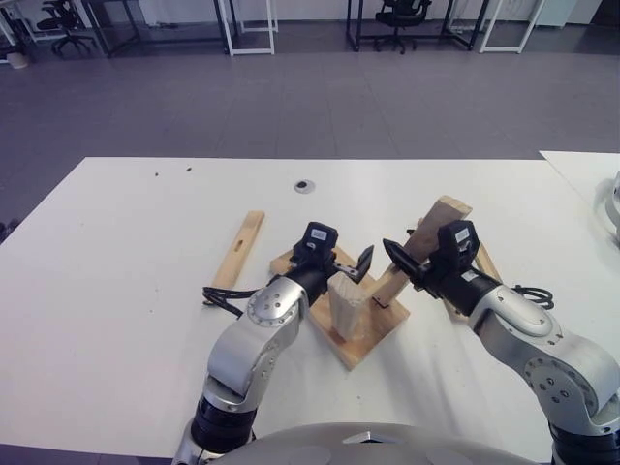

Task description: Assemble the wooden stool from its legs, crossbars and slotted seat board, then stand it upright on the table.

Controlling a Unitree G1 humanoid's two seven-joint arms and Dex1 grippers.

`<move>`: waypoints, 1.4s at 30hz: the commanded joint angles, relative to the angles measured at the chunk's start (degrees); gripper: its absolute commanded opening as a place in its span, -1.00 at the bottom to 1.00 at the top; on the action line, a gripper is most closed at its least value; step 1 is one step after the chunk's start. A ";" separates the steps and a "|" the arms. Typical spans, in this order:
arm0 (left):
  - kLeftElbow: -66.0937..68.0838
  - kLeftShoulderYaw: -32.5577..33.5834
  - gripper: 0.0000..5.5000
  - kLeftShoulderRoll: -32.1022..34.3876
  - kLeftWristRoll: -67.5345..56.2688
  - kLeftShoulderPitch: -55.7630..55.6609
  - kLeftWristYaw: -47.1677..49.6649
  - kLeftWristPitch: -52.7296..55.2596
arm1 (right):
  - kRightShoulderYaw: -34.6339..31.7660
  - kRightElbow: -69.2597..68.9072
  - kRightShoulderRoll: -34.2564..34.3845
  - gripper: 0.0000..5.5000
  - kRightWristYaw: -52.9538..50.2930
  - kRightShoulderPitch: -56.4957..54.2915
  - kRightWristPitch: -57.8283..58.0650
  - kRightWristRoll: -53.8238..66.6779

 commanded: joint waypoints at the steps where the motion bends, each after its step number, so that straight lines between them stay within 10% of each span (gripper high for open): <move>1: -0.82 8.06 0.80 9.20 -0.74 2.72 -5.83 -3.69 | -4.33 1.05 -4.88 0.00 9.86 4.13 -3.87 -0.97; 8: -1.13 12.39 0.80 30.85 -1.42 11.20 -25.86 -14.15 | -18.18 7.93 -13.99 0.00 32.81 5.83 -6.31 8.72; 12: 1.62 4.31 0.80 36.85 2.91 11.28 -31.42 -16.15 | -21.47 9.83 -16.96 0.00 40.92 9.48 -4.94 11.61; 18: 11.06 -3.26 0.80 33.16 9.92 4.26 -29.20 -17.36 | -12.74 19.42 -23.27 0.00 52.24 13.77 -13.86 -5.46; 27: 30.96 6.06 0.80 19.02 -0.54 -7.55 -29.49 -21.87 | 12.19 38.23 -7.48 0.00 44.90 -1.20 -28.99 -30.65; 35: 31.24 20.27 0.80 18.15 -8.14 -6.97 -28.35 -24.60 | 2.63 31.17 -2.74 0.00 37.07 -1.15 -26.16 -27.45; 42: -2.58 33.54 0.80 9.10 -21.33 1.55 -7.53 -9.11 | -20.45 4.72 10.91 0.00 12.57 5.28 -15.42 15.14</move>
